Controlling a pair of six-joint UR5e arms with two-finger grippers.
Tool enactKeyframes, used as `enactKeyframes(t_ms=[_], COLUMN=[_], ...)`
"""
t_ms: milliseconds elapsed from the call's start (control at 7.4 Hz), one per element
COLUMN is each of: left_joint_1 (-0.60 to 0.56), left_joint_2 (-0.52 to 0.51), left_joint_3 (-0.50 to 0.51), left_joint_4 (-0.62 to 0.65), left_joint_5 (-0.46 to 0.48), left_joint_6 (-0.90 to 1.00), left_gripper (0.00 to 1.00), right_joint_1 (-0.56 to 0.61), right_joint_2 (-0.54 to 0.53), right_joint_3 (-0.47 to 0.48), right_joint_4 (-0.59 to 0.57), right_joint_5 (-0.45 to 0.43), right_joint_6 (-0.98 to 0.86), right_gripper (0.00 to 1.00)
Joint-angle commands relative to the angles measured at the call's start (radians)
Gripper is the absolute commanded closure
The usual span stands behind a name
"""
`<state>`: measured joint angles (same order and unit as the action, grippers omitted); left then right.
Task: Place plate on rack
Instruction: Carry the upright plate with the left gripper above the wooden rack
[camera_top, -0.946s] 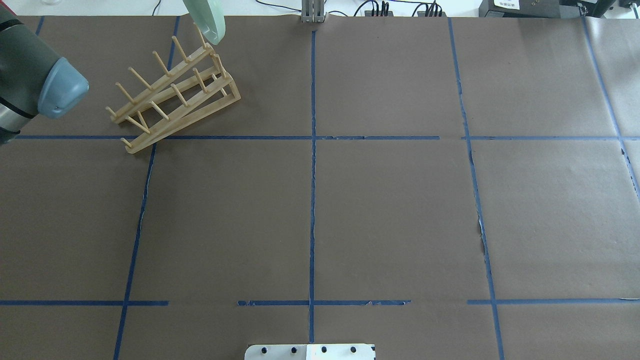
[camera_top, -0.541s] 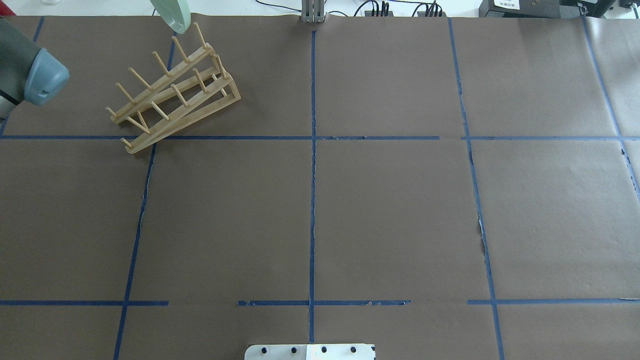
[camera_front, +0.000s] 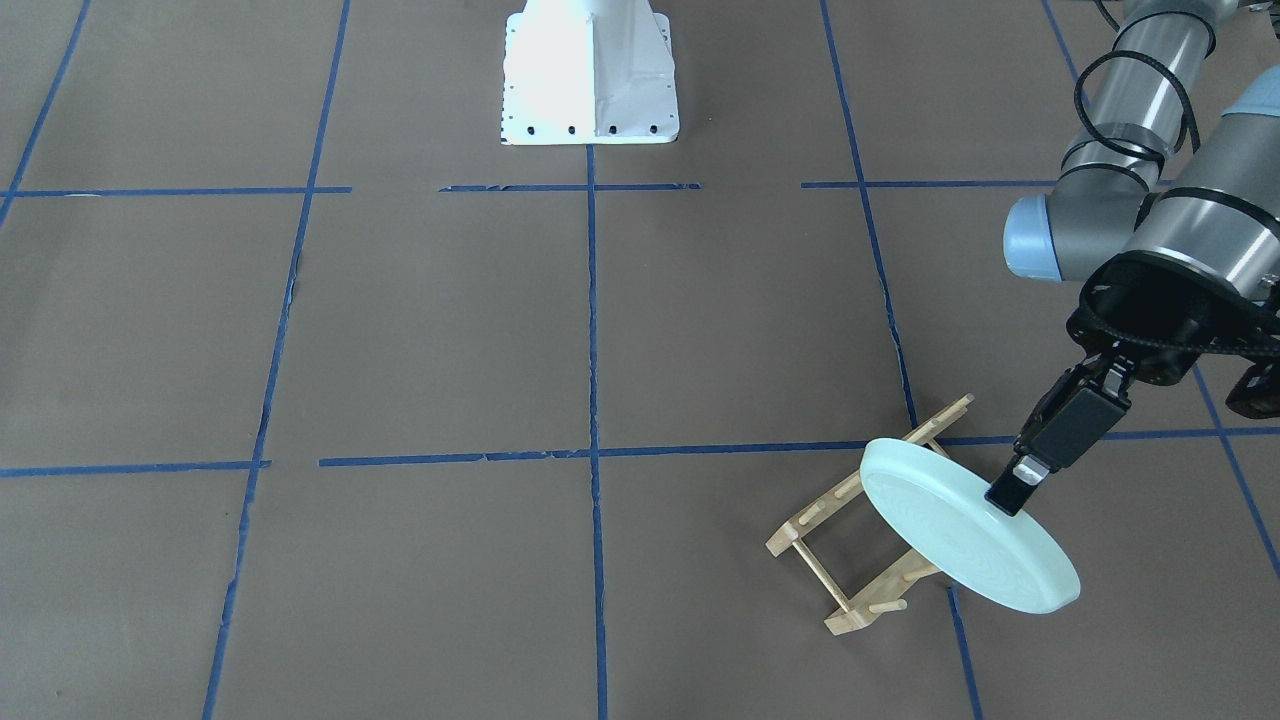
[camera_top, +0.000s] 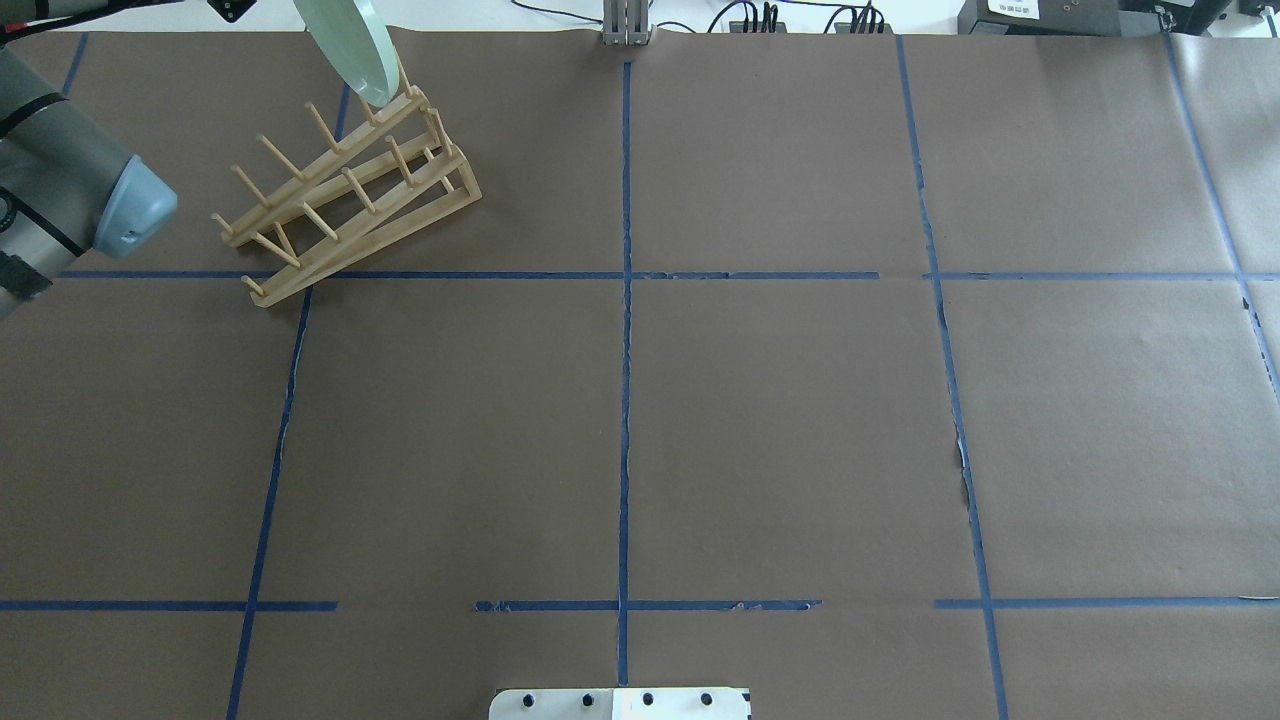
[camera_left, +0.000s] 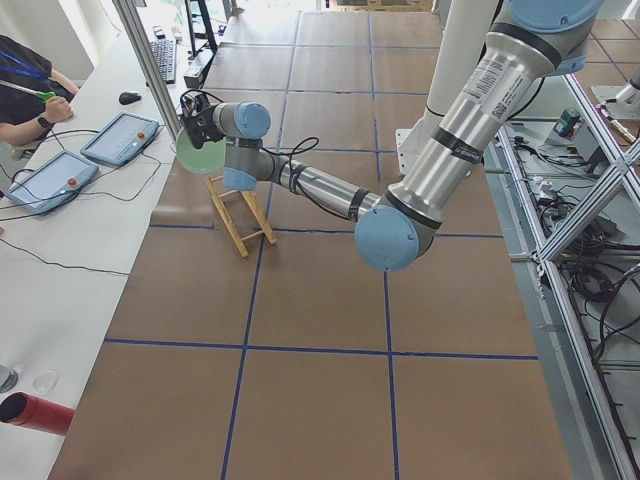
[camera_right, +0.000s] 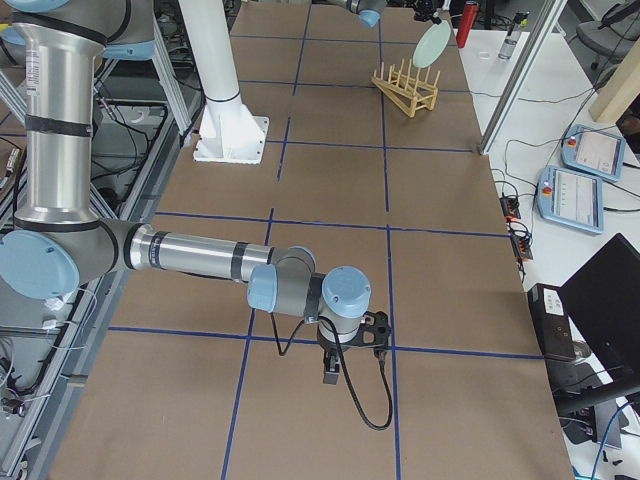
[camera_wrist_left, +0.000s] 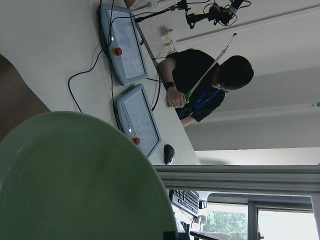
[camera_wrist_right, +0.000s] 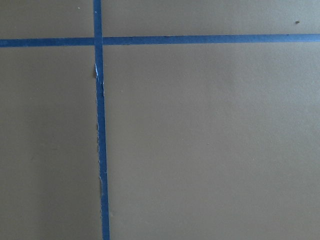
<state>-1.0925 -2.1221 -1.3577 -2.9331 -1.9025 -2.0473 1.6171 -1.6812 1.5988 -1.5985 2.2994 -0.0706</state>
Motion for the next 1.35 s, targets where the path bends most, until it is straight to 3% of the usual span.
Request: enactKeyframes(t_ms=[0, 1216], left_joint_1=[0.020, 0.036], left_joint_2=[-0.001, -0.041], left_joint_3=[0.009, 0.051], left_joint_4=[0.000, 0.006], left_joint_5=[0.006, 0.008], left_joint_6=[0.028, 0.038], left_gripper=[1.00, 1.00], right_joint_1=[0.000, 0.001], right_joint_2=[0.000, 0.000], right_joint_3=[0.001, 0.001], right_joint_4=[0.000, 0.000], right_joint_5=[0.000, 0.000], right_joint_6=[0.000, 0.000], right_gripper=[0.00, 0.00])
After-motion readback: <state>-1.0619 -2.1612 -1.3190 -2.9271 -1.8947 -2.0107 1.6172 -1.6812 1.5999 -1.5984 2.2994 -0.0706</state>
